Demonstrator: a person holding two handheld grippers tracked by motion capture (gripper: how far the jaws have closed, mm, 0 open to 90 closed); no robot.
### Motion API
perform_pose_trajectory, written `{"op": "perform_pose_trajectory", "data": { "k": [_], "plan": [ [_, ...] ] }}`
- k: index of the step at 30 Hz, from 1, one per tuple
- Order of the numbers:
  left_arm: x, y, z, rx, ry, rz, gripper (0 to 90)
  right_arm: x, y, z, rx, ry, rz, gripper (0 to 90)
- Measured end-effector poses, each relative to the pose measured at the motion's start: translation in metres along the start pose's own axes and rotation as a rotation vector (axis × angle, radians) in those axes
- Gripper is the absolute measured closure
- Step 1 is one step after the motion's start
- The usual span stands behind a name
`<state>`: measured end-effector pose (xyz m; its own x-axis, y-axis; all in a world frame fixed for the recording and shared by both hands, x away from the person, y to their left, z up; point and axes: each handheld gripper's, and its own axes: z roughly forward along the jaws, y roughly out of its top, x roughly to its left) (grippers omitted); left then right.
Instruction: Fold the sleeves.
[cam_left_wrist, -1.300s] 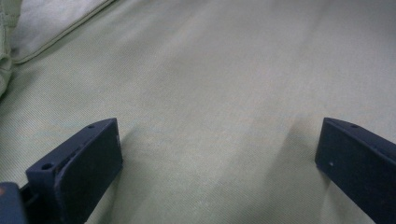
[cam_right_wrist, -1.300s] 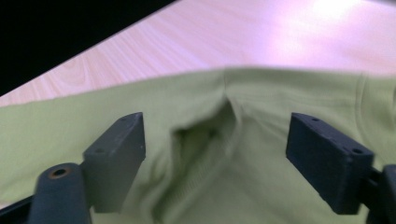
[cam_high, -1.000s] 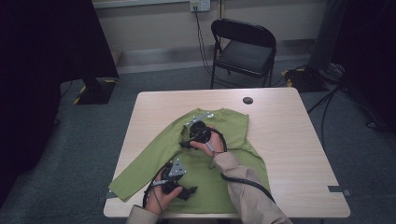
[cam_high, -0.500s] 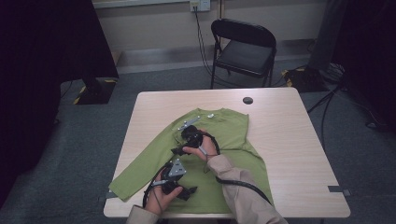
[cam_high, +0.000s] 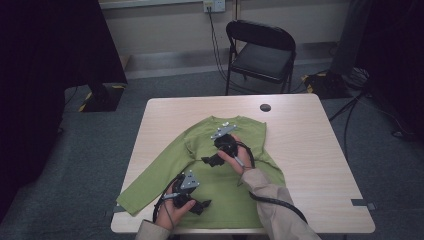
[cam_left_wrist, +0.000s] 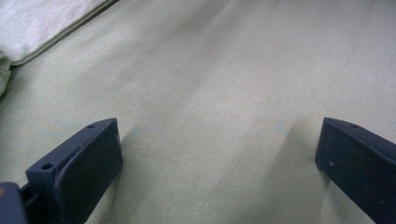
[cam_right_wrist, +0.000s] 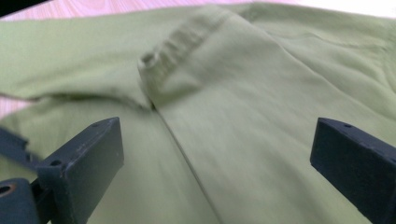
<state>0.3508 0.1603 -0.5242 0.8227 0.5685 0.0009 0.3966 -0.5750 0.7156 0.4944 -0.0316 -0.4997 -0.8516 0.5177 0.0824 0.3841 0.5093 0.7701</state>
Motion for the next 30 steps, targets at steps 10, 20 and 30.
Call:
{"op": "perform_pose_trajectory", "data": {
  "k": [10,20,30],
  "plan": [
    [0.0,0.0,0.0,0.0,0.0,-0.001,0.0,-0.008,-0.024,-0.024,0.004,-0.055,-0.02,2.4],
    [0.0,0.0,0.0,0.0,0.0,0.0,0.0,-0.015,-0.042,-0.048,0.004,-0.066,0.014,2.4],
    [0.0,0.0,0.0,0.0,0.0,0.0,0.0,-0.02,-0.057,-0.062,0.015,-0.081,0.027,2.3]
  ]
}}
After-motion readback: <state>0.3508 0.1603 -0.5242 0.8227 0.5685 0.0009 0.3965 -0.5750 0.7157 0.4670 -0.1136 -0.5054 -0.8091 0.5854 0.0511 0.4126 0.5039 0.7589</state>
